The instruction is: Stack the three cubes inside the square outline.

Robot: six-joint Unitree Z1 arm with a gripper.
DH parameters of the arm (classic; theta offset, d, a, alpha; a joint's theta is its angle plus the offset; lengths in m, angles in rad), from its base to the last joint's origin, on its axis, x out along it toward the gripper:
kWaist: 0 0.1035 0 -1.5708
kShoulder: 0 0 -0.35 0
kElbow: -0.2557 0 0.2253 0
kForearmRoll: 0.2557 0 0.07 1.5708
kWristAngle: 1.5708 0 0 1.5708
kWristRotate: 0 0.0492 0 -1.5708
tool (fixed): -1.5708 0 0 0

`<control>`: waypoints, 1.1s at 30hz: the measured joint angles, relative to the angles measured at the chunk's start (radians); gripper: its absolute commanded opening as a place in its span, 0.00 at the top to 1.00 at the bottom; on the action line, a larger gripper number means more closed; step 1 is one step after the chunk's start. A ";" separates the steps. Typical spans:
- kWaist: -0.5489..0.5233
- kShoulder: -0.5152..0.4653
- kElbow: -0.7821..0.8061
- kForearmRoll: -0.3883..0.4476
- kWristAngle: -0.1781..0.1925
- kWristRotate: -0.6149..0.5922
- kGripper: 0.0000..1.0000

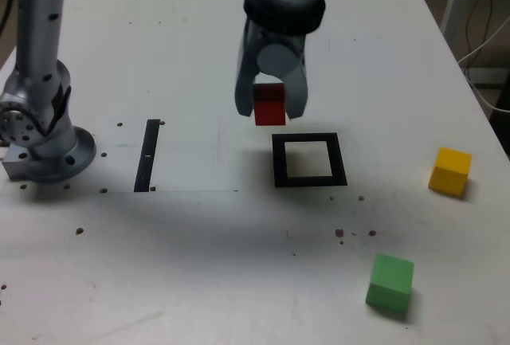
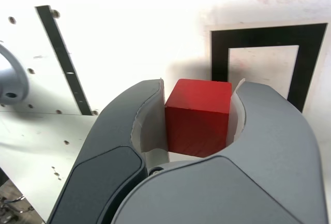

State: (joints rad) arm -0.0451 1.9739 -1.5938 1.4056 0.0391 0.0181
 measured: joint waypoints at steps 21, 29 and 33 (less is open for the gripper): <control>-0.019 0.146 -0.082 -0.024 -0.029 -0.001 0.71; -0.019 0.178 -0.082 -0.062 -0.031 -0.001 0.71; -0.019 0.187 -0.082 -0.077 -0.031 -0.001 0.71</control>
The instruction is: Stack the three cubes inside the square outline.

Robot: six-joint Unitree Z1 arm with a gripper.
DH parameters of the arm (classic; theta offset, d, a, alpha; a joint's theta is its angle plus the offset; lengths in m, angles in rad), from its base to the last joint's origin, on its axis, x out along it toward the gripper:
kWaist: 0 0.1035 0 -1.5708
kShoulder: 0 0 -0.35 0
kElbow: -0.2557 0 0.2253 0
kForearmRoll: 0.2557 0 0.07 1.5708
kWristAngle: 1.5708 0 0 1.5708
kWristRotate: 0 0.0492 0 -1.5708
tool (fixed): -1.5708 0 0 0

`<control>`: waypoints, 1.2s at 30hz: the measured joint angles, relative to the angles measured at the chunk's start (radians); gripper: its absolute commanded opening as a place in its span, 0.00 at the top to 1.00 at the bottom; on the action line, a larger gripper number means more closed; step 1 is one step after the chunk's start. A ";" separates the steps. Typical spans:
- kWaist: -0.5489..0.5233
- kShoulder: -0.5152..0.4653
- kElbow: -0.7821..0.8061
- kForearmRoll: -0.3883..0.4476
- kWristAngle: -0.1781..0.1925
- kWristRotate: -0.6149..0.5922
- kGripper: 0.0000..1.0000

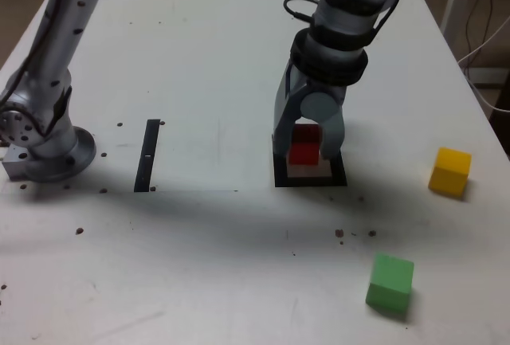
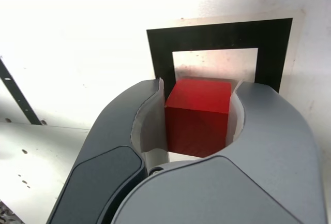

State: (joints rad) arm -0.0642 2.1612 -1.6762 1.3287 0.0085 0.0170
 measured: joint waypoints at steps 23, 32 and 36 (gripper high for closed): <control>0.010 0.004 0.029 -0.023 0.002 0.006 0.00; 0.010 -0.054 0.032 0.002 0.044 0.007 0.00; 0.010 -0.058 0.021 0.029 0.052 0.017 0.00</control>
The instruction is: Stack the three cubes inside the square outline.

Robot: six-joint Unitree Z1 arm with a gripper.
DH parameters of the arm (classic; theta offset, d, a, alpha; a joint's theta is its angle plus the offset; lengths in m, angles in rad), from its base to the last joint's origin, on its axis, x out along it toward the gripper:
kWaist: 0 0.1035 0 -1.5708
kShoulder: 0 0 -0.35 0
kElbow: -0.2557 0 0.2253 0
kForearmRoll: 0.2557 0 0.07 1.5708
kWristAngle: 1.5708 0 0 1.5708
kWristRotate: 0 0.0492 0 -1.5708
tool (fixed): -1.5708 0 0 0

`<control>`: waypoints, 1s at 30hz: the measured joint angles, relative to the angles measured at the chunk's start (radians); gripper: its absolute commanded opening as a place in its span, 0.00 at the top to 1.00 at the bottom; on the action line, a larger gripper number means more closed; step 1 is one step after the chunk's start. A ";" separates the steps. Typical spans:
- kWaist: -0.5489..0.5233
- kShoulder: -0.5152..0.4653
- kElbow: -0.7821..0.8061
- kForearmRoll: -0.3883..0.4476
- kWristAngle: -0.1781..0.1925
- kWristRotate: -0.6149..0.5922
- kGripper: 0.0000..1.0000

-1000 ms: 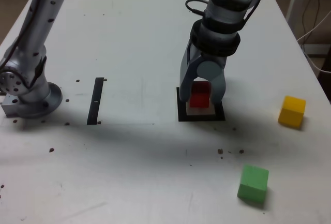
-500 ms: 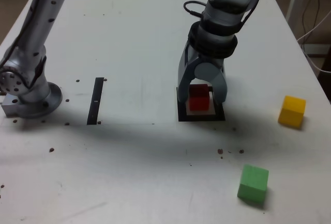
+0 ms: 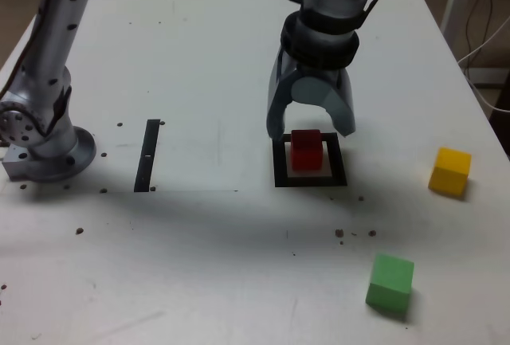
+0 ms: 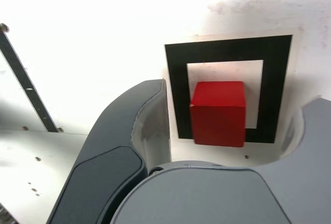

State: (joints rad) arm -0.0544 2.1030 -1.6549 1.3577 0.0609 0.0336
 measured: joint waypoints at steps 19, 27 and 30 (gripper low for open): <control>-0.034 0.072 -0.256 0.115 0.035 0.110 0.00; -0.050 0.132 -0.365 0.159 0.027 0.147 0.00; -0.060 0.153 -0.416 0.184 0.027 0.161 0.00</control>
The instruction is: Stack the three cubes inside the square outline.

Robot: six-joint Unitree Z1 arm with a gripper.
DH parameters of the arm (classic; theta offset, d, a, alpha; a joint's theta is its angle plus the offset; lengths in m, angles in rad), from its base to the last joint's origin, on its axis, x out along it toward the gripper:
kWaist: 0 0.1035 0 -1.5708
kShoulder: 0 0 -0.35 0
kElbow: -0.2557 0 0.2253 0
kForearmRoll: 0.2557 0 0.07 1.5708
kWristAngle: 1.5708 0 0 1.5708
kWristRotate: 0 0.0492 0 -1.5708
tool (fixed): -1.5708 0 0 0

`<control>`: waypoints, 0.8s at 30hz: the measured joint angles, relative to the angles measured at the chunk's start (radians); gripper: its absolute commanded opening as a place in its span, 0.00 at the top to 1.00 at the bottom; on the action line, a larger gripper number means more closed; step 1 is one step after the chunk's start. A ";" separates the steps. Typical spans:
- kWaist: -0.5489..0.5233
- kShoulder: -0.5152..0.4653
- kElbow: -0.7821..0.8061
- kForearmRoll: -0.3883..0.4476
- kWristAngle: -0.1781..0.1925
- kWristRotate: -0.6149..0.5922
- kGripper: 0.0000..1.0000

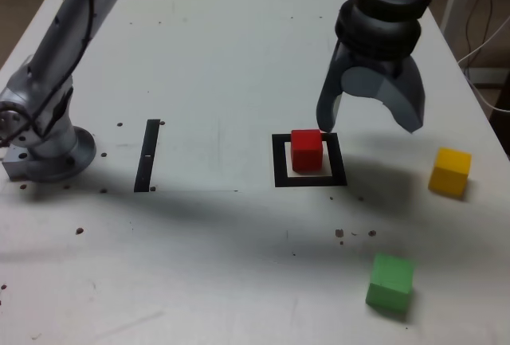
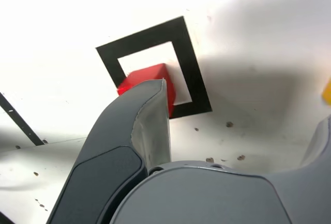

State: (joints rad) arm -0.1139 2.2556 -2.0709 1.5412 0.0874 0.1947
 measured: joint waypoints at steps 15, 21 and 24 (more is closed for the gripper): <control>-0.047 0.115 -0.241 0.057 0.002 0.083 0.00; -0.063 0.167 -0.342 0.064 0.003 0.111 0.00; -0.074 0.194 -0.385 0.070 0.003 0.124 0.00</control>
State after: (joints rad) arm -0.1881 2.4499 -2.4554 1.6109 0.0909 0.3188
